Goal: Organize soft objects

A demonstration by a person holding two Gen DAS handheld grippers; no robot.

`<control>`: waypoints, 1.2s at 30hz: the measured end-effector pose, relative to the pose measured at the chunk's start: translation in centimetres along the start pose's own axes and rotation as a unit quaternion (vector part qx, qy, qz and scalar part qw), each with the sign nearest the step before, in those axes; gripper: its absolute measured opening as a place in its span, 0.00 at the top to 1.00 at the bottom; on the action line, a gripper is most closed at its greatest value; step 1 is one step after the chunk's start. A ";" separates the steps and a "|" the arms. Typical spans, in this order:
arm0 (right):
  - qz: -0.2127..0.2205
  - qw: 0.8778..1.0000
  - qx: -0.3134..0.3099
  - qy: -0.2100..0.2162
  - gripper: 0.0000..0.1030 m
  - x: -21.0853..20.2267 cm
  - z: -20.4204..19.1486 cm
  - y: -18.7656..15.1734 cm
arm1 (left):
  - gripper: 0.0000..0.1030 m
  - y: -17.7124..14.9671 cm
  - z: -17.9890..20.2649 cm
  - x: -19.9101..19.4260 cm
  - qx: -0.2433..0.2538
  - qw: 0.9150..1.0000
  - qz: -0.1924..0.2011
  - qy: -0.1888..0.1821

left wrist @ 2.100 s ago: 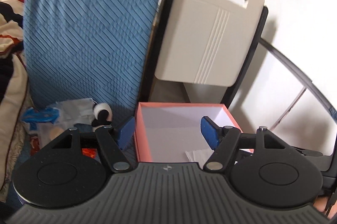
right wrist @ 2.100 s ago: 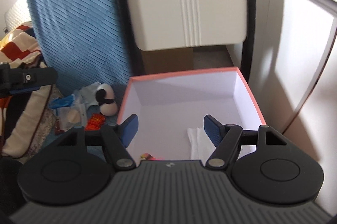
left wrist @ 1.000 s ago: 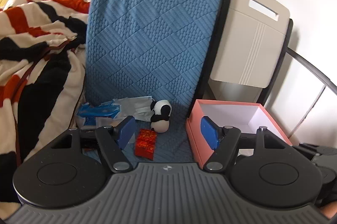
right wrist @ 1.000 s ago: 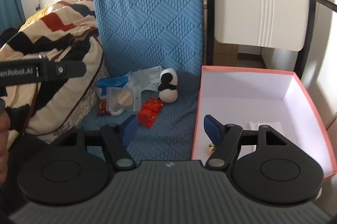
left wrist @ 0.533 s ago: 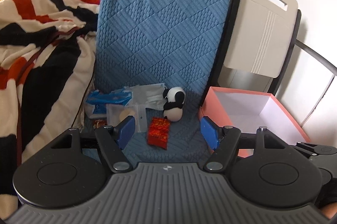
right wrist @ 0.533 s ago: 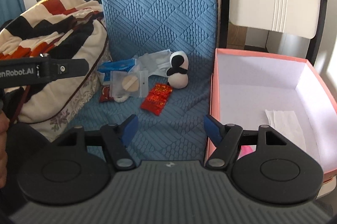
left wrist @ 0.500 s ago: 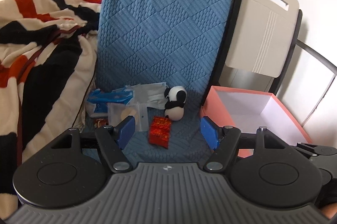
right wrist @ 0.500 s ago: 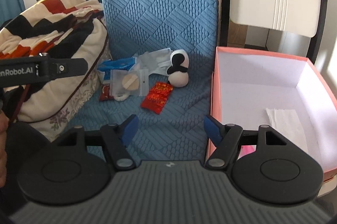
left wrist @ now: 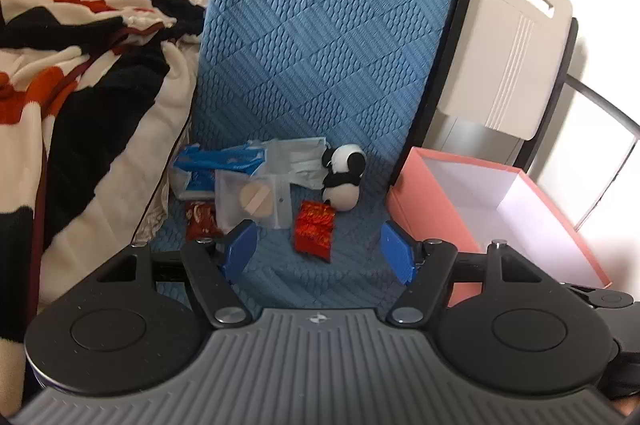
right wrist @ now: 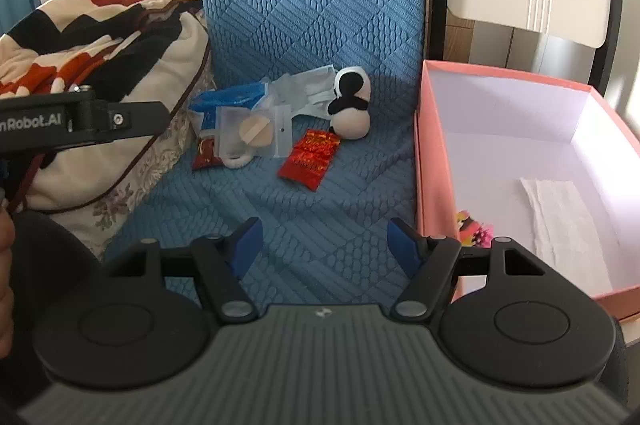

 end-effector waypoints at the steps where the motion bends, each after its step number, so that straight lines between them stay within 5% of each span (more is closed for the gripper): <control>1: -0.002 1.000 0.001 0.001 0.31 0.2 0.0 -0.1 | 0.28 -0.1 0.1 0.2 0.002 1.000 -0.001 0.000; 10: -0.003 1.000 0.003 0.003 0.31 1.5 0.3 0.0 | 0.28 -0.4 1.5 2.4 0.037 0.999 -0.012 0.008; 36: 0.007 0.999 -0.014 0.038 0.31 6.7 1.0 1.9 | 0.28 0.2 0.2 10.0 0.021 0.998 -0.056 0.026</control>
Point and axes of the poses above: each gripper's, at about its wrist camera, not at the fingertips, and x roughly the way its jaws point, z to its right, y to its top, the point moved 3 cm from there along x, roughly the way its jaws point, and after that the axes turned 15 degrees about y, right-handed, at the moved point
